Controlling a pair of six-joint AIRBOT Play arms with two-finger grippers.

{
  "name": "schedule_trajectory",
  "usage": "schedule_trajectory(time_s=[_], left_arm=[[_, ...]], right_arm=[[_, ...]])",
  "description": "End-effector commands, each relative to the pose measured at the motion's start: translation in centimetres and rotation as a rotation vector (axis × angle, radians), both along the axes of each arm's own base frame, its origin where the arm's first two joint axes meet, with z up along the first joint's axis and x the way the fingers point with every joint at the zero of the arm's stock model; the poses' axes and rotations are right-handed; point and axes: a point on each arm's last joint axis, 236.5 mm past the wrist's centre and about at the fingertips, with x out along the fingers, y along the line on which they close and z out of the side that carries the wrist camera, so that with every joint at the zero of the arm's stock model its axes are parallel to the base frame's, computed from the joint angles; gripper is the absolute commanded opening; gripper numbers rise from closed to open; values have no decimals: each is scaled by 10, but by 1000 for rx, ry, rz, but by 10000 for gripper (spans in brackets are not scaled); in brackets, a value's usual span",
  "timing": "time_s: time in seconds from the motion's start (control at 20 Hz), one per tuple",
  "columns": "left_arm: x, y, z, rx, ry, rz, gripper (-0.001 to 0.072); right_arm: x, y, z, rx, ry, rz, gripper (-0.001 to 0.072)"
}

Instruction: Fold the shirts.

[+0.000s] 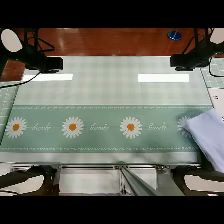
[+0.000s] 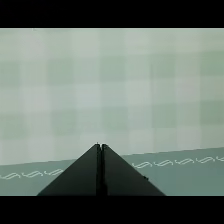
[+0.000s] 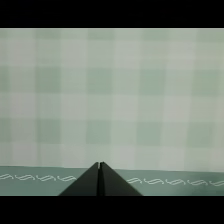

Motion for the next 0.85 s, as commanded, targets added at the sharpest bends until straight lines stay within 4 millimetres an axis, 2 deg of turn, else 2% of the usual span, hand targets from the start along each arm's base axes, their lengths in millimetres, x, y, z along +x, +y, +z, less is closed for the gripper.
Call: schedule_trajectory(time_s=[0.0,0.8], left_arm=[[-2,3,-9,12,31,8,20],[2,3,-29,18,74,8,20]], right_arm=[[1,2,-2,-3,3,3,17],[1,2,-2,-3,3,3,17]])
